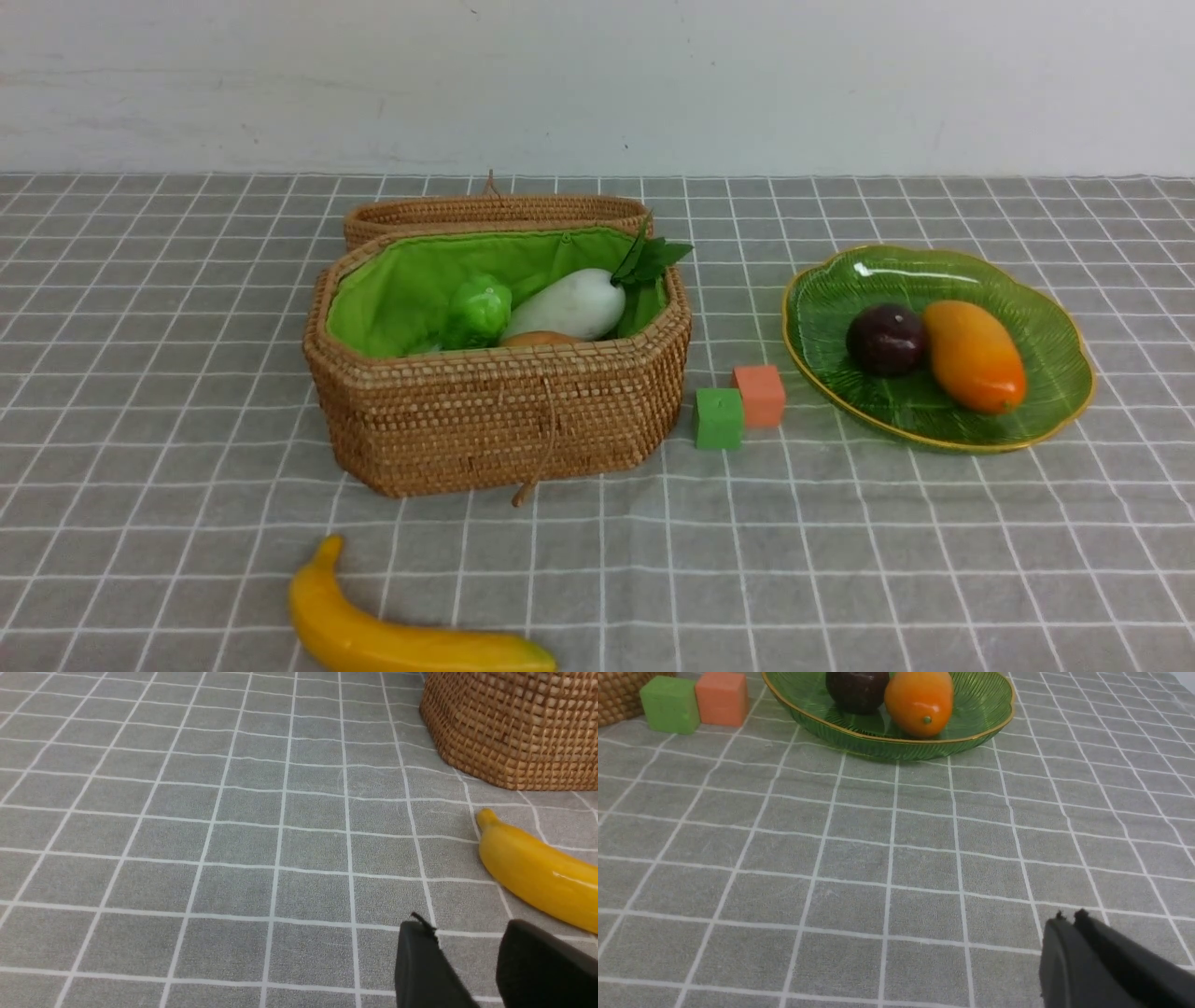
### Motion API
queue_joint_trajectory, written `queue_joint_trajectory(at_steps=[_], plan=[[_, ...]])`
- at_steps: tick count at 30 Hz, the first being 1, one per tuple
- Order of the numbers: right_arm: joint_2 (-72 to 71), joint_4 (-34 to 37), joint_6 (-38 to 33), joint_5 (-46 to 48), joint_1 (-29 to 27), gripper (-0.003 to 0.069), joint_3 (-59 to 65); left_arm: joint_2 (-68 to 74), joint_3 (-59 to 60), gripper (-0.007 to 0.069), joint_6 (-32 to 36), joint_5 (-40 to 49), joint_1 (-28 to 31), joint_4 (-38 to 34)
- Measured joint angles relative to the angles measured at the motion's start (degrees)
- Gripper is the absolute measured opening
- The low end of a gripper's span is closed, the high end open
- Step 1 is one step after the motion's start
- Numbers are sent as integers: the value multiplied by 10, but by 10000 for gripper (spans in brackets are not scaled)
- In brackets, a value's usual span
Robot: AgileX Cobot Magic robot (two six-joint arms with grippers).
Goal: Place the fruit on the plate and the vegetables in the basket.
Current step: Use the left arm to grab a banana and put it into the right plate
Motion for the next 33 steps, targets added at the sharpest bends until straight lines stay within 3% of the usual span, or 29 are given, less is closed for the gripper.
queue_joint_trajectory(at_steps=[9,13,18,21,25,29,30,33], plan=[[0,0,0,0,0,24,0,0,1,239,0,-18,0,17],[0,0,0,0,0,29,0,0,2,239,-39,-139,0,11],[0,0,0,-1,0,34,0,0,-4,239,-126,-355,0,-13],[0,0,0,-1,0,35,0,0,-40,239,-163,-358,0,-10],[0,0,0,-1,0,38,0,34,-177,239,-219,-285,0,-1],[0,0,0,-1,0,44,0,165,-383,239,-250,-43,0,1],[0,0,0,-1,0,45,0,171,-390,239,-251,-33,0,1],[0,0,0,-1,0,45,0,269,-467,239,-253,113,0,0]])
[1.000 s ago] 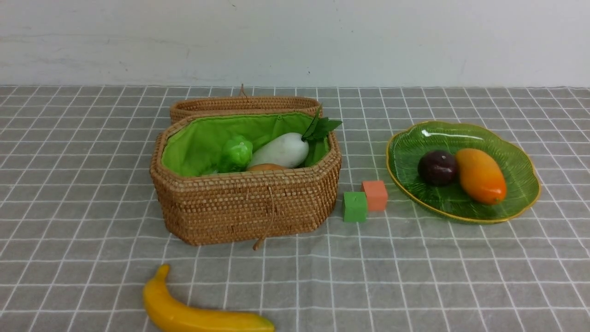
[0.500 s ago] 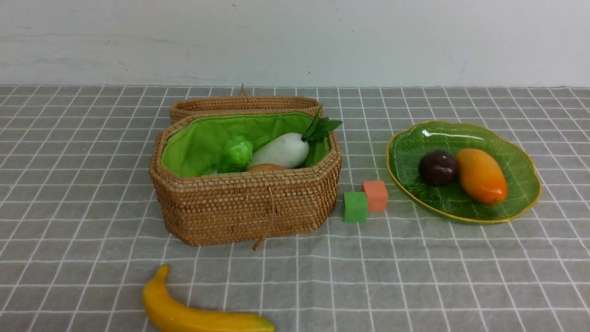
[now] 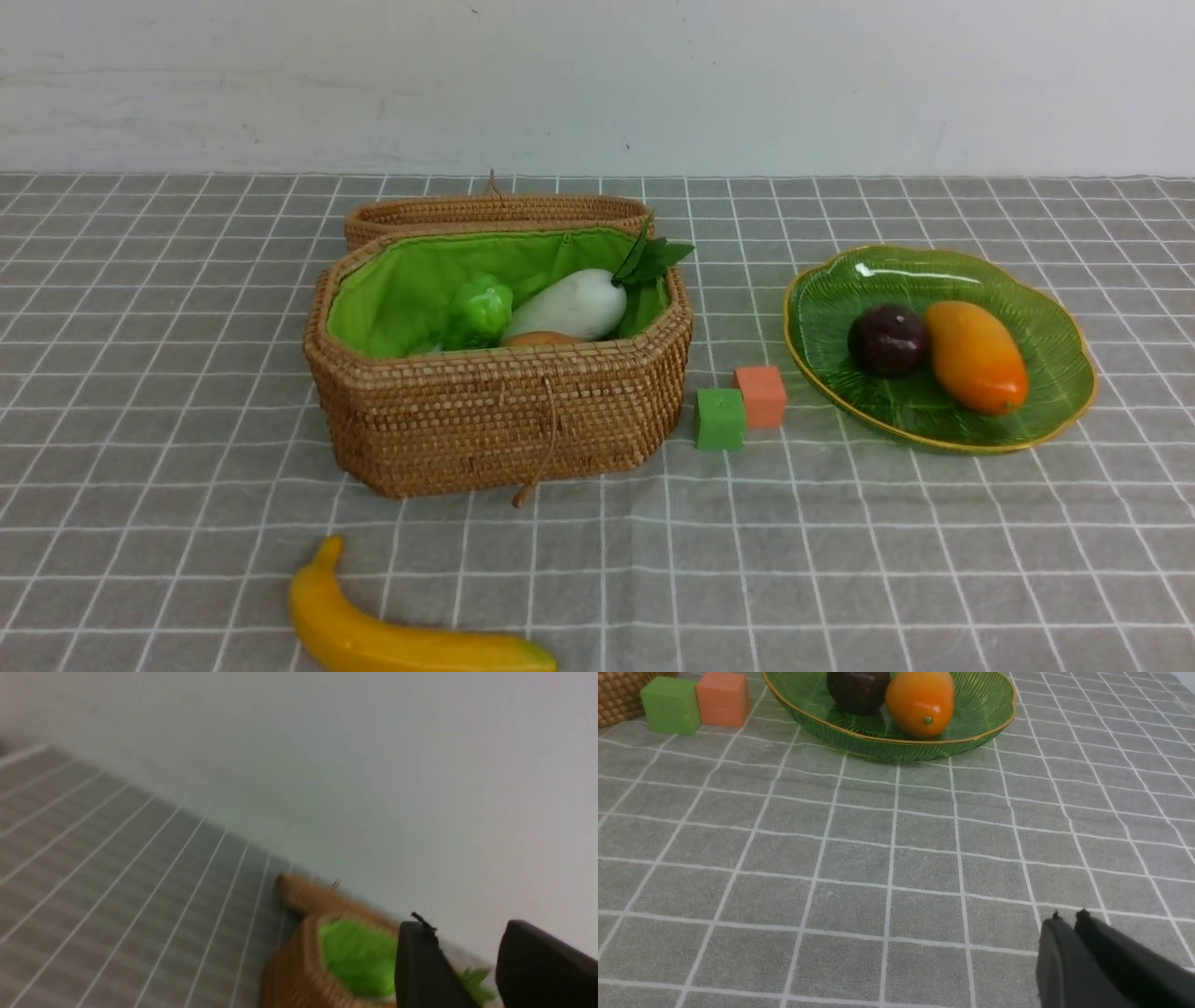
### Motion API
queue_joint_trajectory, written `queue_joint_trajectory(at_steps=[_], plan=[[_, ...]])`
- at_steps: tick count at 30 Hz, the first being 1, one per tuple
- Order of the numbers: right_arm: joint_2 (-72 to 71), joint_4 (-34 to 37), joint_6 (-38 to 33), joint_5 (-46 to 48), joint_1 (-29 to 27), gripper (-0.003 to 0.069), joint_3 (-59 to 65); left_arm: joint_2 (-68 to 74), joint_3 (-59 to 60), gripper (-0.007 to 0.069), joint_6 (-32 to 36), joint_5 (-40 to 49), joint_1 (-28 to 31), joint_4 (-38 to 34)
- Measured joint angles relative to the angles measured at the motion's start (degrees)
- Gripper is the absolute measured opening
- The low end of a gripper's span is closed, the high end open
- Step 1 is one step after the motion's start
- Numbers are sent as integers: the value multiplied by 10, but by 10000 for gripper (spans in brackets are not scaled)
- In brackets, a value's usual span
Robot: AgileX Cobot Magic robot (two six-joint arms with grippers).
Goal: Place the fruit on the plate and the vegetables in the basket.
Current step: Use the left arm to grab a banana and put it into the right plate
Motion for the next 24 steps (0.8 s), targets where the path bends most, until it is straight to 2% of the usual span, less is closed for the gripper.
queue_joint_trajectory(at_steps=[5,7,10,14,16,20,24], plan=[[0,0,0,0,0,52,0,91,-23,239,0,106,0,-16],[0,0,0,0,0,53,0,137,-23,239,0,178,0,-56],[0,0,1,0,0,54,0,191,-23,239,0,217,0,-100],[0,0,1,0,0,56,0,251,-23,239,0,206,0,-160],[0,0,1,0,0,59,0,307,-23,239,22,180,0,-222],[0,0,1,0,0,67,0,391,-23,240,73,137,0,-255],[0,0,1,0,0,71,0,453,-24,264,80,126,-14,-268]])
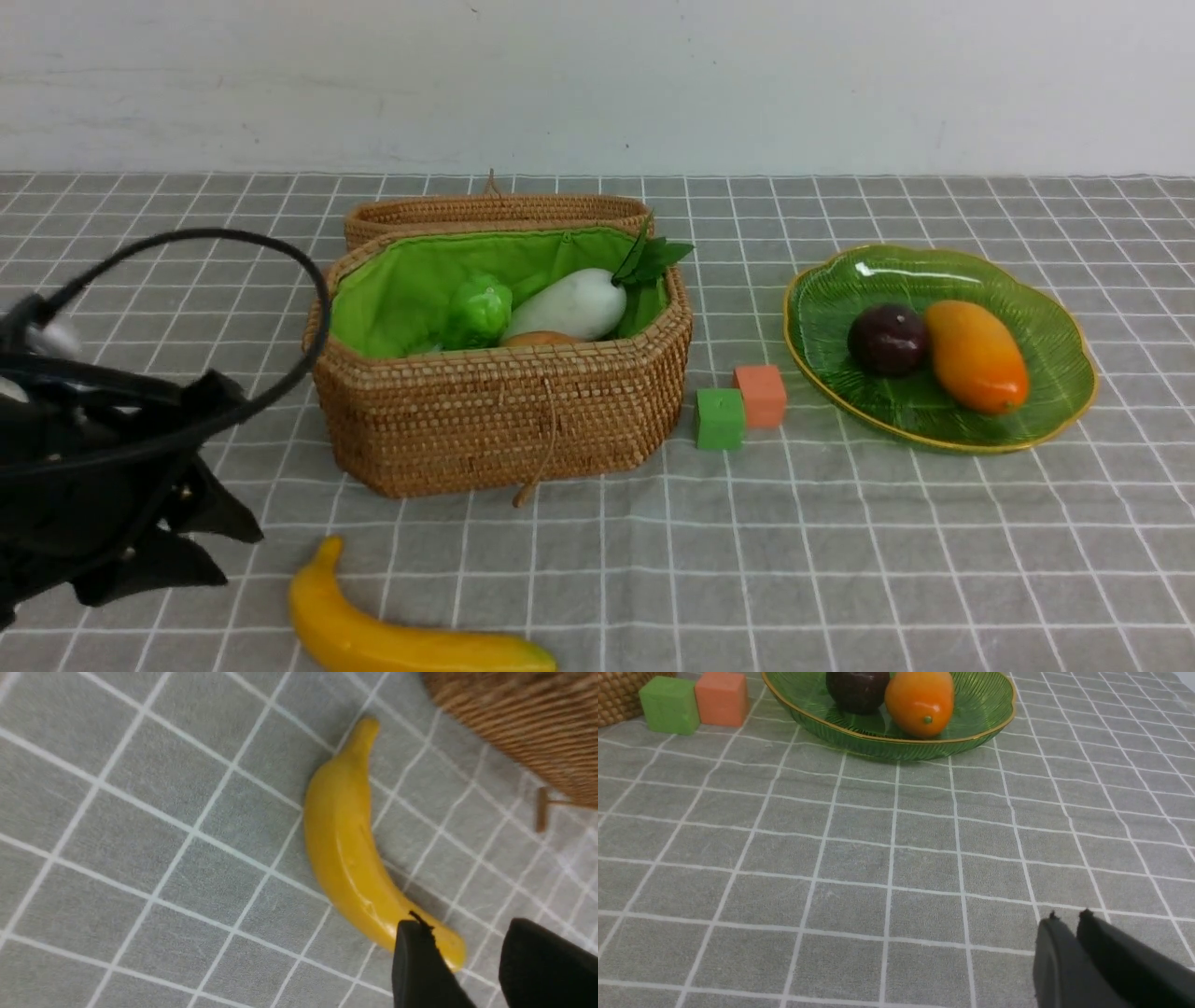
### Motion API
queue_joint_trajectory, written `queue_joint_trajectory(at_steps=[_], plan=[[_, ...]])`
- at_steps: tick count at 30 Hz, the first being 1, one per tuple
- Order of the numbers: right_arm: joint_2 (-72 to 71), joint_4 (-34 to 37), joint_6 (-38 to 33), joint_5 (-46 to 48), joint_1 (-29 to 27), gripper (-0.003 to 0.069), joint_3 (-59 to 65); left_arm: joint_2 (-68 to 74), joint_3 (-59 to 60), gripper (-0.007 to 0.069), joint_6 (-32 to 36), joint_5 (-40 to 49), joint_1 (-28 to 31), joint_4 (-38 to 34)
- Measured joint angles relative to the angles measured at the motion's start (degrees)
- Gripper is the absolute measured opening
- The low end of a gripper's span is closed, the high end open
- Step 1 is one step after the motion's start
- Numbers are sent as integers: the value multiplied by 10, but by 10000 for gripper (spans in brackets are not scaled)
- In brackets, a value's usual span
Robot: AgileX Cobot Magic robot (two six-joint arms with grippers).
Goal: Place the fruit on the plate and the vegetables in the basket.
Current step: Use the left arm to grab a banana and put it into the right plate
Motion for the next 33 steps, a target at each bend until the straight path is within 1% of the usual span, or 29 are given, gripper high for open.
queue_joint_trajectory(at_steps=[2,4,9,10,11,12,14,16,17,18,19,20,21,24,27,28,29,31,32,33], plan=[[0,0,0,0,0,75,0,42,0,311,-20,-19,-40,15],[0,0,0,0,0,76,0,59,-1,332,-38,-28,-56,29],[0,0,1,0,0,83,0,131,-4,435,-190,-77,-122,118],[0,0,1,0,0,84,0,144,-4,442,-206,-87,-127,127],[0,0,1,0,0,86,0,169,-4,454,-236,-108,-137,144],[0,0,1,0,0,87,0,183,-4,457,-247,-119,-140,149],[0,0,1,0,0,87,0,197,-4,458,-254,-127,-142,151],[0,0,1,0,0,87,0,221,-4,433,-262,-135,-142,153],[0,0,1,0,0,87,0,223,-4,429,-263,-136,-142,153],[0,0,1,0,0,87,0,225,-4,409,-263,-136,-143,153],[0,0,1,0,0,87,0,223,-4,345,-262,-135,-144,153],[0,0,1,0,0,88,0,222,-4,337,-261,-134,-144,153],[0,0,1,0,0,90,0,215,-4,307,-251,-124,-144,153],[0,-1,1,0,0,94,0,177,-4,313,-217,-87,-144,151],[0,-1,1,0,0,100,0,111,-5,313,-159,-42,-155,151],[0,-1,1,0,0,101,0,101,-5,313,-155,-37,-156,151],[0,-1,1,0,0,101,0,86,-6,313,-141,-28,-163,147],[0,-1,1,0,0,104,0,18,-32,313,-98,19,-193,131],[0,-1,1,0,0,104,0,18,-32,313,-95,19,-196,130],[0,-1,1,0,0,107,0,-7,-65,313,-76,35,-214,124]])
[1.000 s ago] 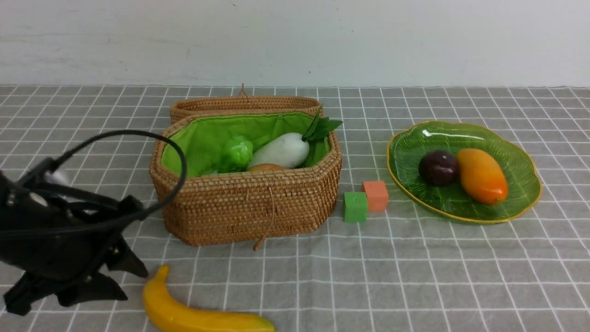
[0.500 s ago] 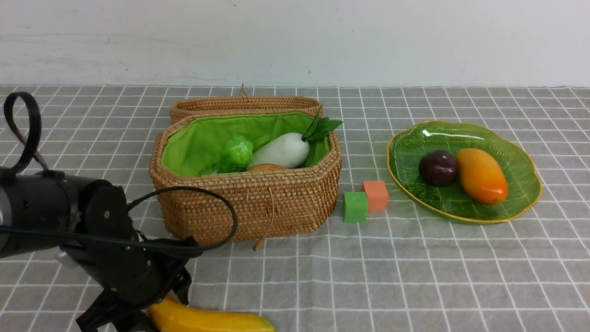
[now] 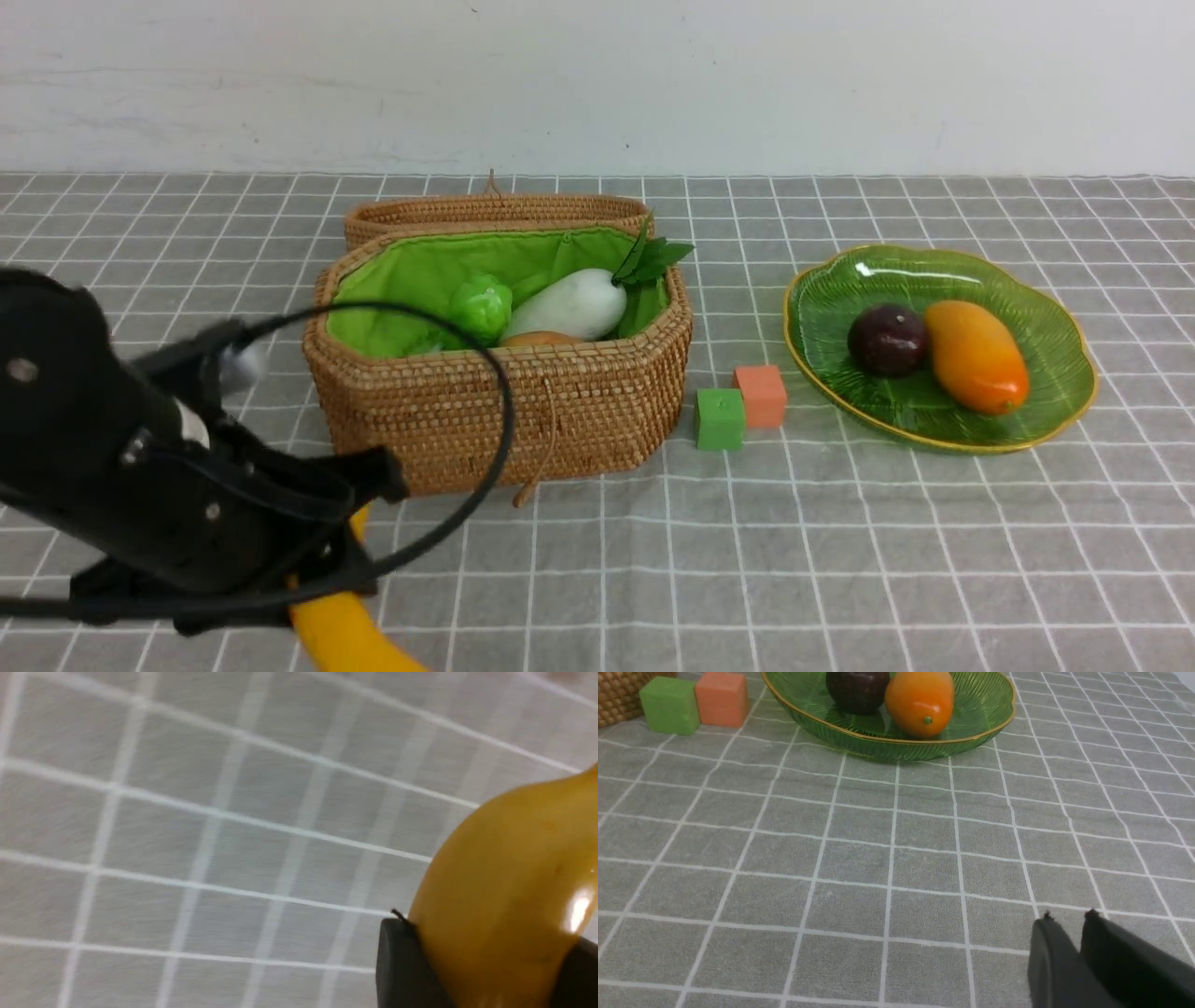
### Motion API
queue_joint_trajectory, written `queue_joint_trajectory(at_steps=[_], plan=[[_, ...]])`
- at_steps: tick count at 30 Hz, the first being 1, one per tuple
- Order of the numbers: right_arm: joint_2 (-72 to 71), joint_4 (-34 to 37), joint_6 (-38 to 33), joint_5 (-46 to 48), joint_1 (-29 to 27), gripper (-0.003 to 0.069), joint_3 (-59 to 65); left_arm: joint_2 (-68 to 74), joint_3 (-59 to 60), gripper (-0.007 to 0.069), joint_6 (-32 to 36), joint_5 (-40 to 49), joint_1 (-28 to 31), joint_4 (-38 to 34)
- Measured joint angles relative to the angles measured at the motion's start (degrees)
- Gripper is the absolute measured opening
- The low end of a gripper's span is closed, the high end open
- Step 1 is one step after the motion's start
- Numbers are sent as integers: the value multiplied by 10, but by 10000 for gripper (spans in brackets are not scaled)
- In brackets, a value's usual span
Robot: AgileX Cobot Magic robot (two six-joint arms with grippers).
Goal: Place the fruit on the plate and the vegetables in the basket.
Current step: Use the left arm to grab a banana and put it into the right plate
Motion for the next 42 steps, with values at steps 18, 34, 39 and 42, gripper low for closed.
queue_joint_trajectory(at_steps=[18,34,39,42], plan=[[0,0,0,0,0,129,0,444,-620,313,130,-42,-53,-142],[0,0,0,0,0,148,0,862,-1074,440,-10,-56,-147,-68],[0,-2,0,0,0,156,0,860,-1082,573,-58,-63,-144,-16],[0,-2,0,0,0,158,0,843,-1082,606,-56,-52,-143,-12]])
